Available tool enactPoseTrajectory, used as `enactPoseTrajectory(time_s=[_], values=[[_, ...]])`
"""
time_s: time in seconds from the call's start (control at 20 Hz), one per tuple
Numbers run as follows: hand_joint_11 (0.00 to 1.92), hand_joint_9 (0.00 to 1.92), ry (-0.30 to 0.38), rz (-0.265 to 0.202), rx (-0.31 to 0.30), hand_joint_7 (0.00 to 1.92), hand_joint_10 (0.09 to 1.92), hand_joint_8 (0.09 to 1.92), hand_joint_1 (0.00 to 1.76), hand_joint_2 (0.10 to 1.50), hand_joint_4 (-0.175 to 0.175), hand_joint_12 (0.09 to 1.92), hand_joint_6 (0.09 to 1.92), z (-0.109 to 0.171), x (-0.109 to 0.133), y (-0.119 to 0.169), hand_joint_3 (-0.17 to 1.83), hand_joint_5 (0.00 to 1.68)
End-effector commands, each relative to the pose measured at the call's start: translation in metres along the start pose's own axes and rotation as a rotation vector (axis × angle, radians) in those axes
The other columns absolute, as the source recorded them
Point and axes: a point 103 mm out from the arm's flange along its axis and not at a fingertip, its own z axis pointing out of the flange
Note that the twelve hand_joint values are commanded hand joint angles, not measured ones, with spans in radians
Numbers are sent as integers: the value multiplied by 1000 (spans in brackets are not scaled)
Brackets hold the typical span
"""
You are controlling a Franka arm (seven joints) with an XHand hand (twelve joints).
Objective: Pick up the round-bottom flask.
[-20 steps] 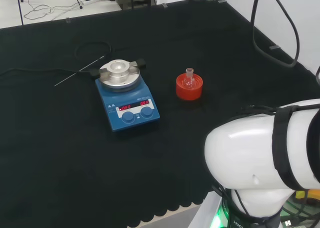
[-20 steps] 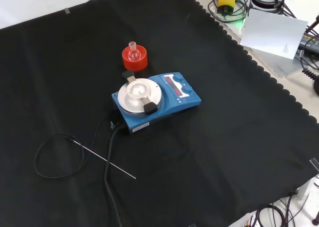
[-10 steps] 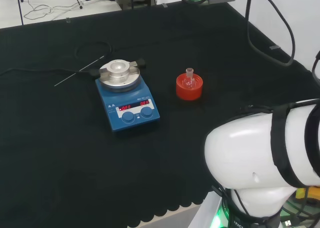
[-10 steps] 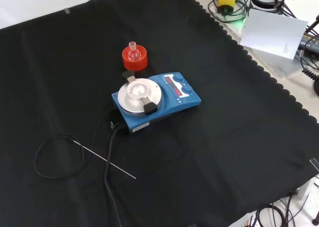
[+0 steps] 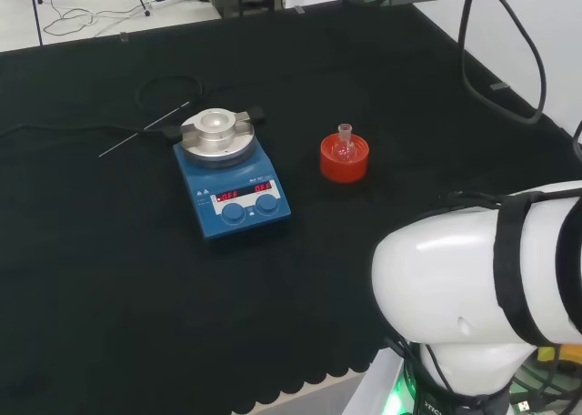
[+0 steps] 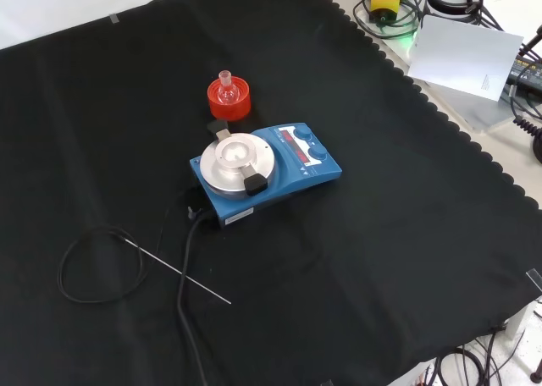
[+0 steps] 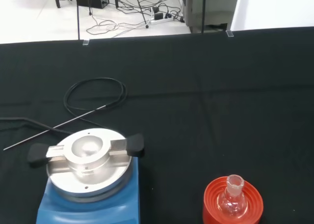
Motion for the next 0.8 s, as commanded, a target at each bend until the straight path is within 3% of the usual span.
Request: enactPoseTrajectory(time_s=[0.05,0.4,0.8], values=[[0,283,34,78,50,125,663,607,214,1202,-3,1370,385,38,-29,20,347,385],[0,283,87,144,79,126,662,605,227,1198,-3,1367,378,71,-64,38,337,386],[0,308,158,180,83,155,670,614,308,1191,-6,1401,384,120,-105,79,309,426]])
